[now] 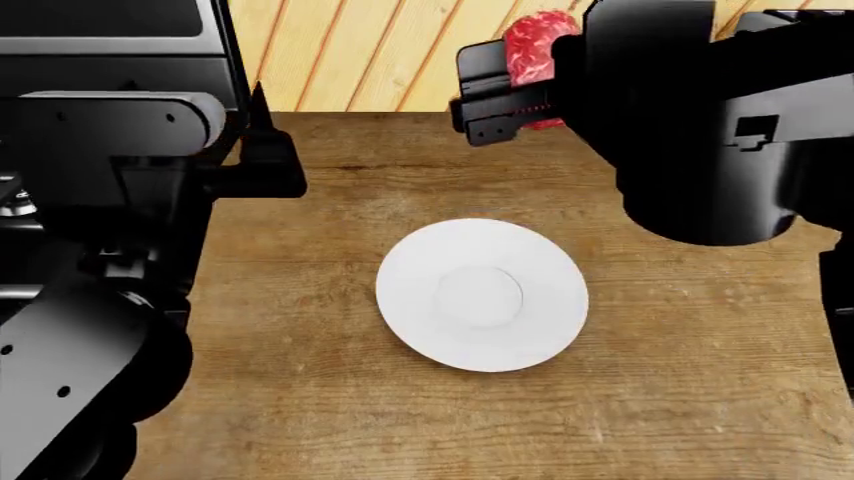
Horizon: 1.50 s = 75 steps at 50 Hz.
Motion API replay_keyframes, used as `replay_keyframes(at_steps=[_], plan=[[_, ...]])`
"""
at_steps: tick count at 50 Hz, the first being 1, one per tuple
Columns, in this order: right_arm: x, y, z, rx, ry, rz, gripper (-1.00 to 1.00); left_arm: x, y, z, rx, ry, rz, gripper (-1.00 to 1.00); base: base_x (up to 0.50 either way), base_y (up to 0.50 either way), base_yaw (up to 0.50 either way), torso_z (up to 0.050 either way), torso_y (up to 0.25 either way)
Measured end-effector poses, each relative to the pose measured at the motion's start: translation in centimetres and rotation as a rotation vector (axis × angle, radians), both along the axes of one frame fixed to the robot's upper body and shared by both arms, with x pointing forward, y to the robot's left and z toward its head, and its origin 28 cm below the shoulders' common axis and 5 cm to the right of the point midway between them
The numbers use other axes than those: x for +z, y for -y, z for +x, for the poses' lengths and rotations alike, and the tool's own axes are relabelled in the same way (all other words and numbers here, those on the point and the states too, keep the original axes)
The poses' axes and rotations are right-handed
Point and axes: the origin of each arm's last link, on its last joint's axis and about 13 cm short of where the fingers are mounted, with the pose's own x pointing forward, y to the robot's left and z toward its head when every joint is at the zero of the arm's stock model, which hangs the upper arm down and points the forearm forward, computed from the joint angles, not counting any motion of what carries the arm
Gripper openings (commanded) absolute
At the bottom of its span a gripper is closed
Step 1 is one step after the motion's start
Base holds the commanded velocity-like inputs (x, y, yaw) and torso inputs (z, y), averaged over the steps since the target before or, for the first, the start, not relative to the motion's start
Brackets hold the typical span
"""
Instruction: Frozen meat rests on a plate on the counter. Retrieve the meat and place it in a pot on a burner. Then turn the burner on.
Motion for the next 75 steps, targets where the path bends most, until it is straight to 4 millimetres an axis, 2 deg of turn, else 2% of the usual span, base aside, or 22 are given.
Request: replay_keyframes(at_steps=[13,23,54,75], plan=[[2.3,-0.1,-0.4,0.024,0.138,-0.070,-1.00,3.6,-1.0,-1.0,0.072,0.101,0.055,1.00,0.00,0.00,0.00,0.000,0.001],[3.0,-0.2,-0.4,0.037,0.176,-0.086,-1.00,4.9,-1.2,-1.3,0.101,0.148,0.077,1.00,0.00,0.02,0.00,0.002,0.002],[3.0,-0.3,-0.2,0.051,0.188,-0.093,-1.00,5.7,-1.1,-1.1,0.104,0.173,0.093,1.00,0.00,0.23,0.00,0.000,0.001],[2.9,-0.4,-0.2,0.059,0.191,-0.086,-1.00,5.6,-0.7,-0.8,0.090,0.176,0.091,1.00,0.00,0.36,0.00,0.000,0.001]])
